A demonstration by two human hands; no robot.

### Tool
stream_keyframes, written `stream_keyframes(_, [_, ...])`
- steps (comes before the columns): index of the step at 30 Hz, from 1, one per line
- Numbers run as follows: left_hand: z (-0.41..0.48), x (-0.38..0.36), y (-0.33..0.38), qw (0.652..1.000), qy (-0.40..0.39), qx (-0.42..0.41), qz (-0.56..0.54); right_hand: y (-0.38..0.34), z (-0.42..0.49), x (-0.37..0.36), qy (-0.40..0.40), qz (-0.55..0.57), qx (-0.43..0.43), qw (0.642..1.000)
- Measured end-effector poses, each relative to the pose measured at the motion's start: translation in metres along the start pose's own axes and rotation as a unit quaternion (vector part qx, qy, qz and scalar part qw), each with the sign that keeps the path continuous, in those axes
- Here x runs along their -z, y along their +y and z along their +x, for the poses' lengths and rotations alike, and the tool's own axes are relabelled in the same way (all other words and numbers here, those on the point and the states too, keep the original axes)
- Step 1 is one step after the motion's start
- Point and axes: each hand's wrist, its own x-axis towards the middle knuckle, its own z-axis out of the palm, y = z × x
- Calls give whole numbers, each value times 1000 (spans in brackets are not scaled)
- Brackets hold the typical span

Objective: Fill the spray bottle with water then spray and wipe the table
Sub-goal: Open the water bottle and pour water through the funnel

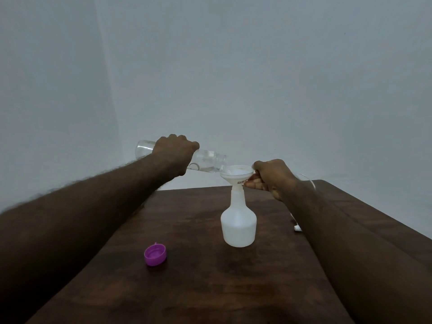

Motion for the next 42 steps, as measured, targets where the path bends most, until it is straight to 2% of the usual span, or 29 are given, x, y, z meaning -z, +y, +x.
stream_keyframes(11, [3,0,1,1000,14,-7,16,2,3,-1,4,-6,1,1000])
stream_keyframes(17, [2,2,3,998,50,-20,42,2,4,-1,3,-5,-1,1000])
stream_keyframes(23, [5,4,6,989,99,-58,96,1,6,0,-1,-11,-1,1000])
stream_keyframes(30, [9,7,5,978,121,-93,139,1,4,-2,3,-14,1,1000])
stream_keyframes(42, [16,9,5,949,221,-177,140,1,2,-2,7,-27,2,1000])
